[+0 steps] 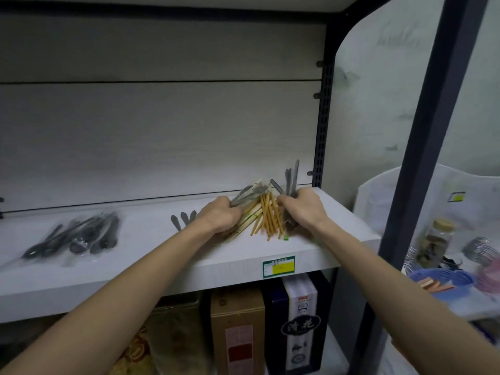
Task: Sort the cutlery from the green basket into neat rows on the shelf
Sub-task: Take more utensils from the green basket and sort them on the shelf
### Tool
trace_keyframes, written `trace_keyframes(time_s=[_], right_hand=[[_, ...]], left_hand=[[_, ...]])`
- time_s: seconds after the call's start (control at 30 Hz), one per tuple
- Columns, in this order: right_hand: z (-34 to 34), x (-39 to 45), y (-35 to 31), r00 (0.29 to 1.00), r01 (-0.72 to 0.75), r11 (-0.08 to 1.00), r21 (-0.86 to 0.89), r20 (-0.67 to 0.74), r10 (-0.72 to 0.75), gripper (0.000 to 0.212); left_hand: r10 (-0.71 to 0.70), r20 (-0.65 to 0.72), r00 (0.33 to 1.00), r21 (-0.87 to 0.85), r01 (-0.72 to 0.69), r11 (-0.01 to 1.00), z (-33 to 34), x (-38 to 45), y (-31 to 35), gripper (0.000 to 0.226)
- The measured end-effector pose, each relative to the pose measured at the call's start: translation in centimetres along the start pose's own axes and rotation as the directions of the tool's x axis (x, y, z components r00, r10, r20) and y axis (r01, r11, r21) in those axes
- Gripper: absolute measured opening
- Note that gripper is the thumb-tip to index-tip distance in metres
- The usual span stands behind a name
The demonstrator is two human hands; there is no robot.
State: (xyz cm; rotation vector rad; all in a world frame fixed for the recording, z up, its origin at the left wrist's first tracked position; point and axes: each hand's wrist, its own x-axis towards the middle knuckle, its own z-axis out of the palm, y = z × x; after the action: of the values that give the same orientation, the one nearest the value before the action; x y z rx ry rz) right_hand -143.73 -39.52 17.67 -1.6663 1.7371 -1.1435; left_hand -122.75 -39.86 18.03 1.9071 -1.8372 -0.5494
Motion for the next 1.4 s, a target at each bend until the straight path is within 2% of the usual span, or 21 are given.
trace_keyframes(time_s=[0.27,0.37,0.43,0.6,0.77,0.9,0.97,1.03,1.13,1.27,1.4], right_hand=[[1.2,0.3,0.4,1.000,0.031,0.996,0.082,-0.007,-0.031,0.027],[1.1,0.7,0.2,0.998,-0.014,0.997,0.073,0.067,0.009,0.034],[0.9,0.9,-0.3,0.989,-0.059,0.996,0.065,0.139,0.049,0.039],[0.4,1.2,-0.8,0.966,-0.146,0.985,0.094,0.227,0.122,0.029],[0.8,1.4,-0.3,0.969,-0.126,0.982,0.139,0.230,0.091,0.042],[1.0,1.3,-0.6,0.968,-0.109,0.985,0.136,0.240,0.074,0.038],[1.2,1.2,-0.7,0.972,-0.086,0.987,0.133,0.230,0.054,0.034],[1.4,0.7,-0.7,0.989,0.035,0.998,0.042,0.145,-0.041,0.028],[1.9,-0.5,-0.7,0.979,0.203,0.971,-0.127,0.003,-0.205,0.030],[2.2,-0.8,-0.5,0.974,0.220,0.968,-0.118,-0.028,-0.225,0.034],[2.2,-0.9,-0.5,0.973,0.223,0.967,-0.120,-0.031,-0.228,0.031]], left_hand=[[-0.094,0.067,0.993,-0.250,0.108,0.962,-1.0,-0.4,0.2,0.037],[-0.082,0.099,0.992,-0.200,0.100,0.975,-1.0,-0.1,-0.3,0.019],[-0.081,0.131,0.988,-0.208,0.107,0.972,-1.1,-0.2,-0.5,0.014],[-0.097,0.167,0.981,-0.243,0.137,0.960,-1.8,-0.4,-0.4,0.020],[-0.090,0.217,0.972,-0.254,0.146,0.956,-2.0,0.0,-0.6,0.027],[-0.096,0.191,0.977,-0.223,0.138,0.965,-2.1,-0.7,0.3,0.019],[-0.085,0.193,0.977,-0.200,0.124,0.972,-2.1,-0.8,0.4,0.027],[-0.032,0.191,0.981,-0.143,0.060,0.988,-1.9,-0.8,0.2,0.039],[0.055,0.141,0.988,-0.036,-0.051,0.998,-1.4,-0.9,-0.6,0.043],[0.129,0.013,0.992,0.151,-0.129,0.980,-1.3,-1.6,-0.7,0.049],[0.136,-0.020,0.990,0.206,-0.129,0.970,-1.6,-1.9,-0.5,0.055]])
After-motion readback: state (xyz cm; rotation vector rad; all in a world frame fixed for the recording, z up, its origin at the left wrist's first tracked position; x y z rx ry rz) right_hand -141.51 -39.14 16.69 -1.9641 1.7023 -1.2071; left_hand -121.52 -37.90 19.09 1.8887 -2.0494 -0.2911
